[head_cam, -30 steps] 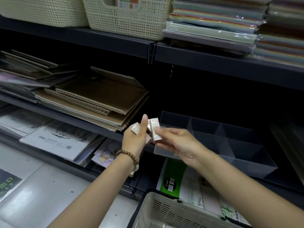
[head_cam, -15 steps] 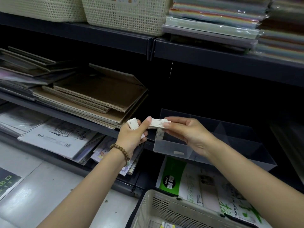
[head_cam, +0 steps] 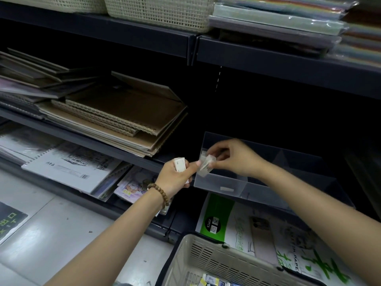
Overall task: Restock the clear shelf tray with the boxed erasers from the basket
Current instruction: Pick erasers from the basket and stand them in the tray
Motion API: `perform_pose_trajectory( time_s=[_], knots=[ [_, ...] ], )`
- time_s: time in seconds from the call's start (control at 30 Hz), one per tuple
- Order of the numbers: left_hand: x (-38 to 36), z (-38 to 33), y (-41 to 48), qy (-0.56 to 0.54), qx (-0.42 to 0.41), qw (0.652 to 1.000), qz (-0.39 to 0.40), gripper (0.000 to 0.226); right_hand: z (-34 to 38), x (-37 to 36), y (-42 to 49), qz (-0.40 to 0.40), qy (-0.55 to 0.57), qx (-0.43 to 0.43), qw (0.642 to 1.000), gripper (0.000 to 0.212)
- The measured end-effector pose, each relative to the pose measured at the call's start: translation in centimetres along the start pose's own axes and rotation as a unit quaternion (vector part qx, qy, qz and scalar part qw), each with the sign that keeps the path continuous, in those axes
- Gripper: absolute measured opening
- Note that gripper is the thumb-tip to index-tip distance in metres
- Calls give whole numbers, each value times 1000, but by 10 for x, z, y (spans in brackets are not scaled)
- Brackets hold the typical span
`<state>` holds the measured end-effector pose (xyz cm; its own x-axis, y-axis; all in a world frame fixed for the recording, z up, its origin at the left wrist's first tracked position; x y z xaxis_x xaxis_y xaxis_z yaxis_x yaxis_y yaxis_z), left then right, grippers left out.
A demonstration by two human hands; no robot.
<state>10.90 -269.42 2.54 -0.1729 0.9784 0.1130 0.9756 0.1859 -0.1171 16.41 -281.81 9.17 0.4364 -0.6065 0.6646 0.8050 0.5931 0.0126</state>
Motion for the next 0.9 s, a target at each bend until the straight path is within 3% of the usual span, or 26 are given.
perform_pose_trajectory(
  time_s=[0.23,0.43,0.57,0.77,0.9],
  knots=[
    [3,5,1,-19,20,1000,-11,35,-19,-7,-2,-92,29,-21,995,37],
    [4,9,-1,-9,63,998,2,28,-21,-14,-4,-46,97,-48,993,29],
    [9,-2,-6,-190,108,976,5,4,-16,-13,-9,-22,136,-60,989,18],
    [17,-43,-17,-314,25,948,33,13,26,20,-33,-156,170,21,973,5],
    [-8,-63,-27,-272,-38,957,90,33,34,-15,-41,-45,342,-75,935,20]
  ],
)
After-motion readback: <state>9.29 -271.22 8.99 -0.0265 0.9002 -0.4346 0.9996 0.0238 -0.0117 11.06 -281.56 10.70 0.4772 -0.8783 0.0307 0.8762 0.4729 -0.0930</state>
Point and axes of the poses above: each hand's wrist, its own y-axis towards the middle knuckle, its own x-axis out of the back of the hand, z = x × y, the point moved 9 cm from there along y, towards the middle knuckle, and after that the axes turned 8 degrees about y, right-handed, at the moved point
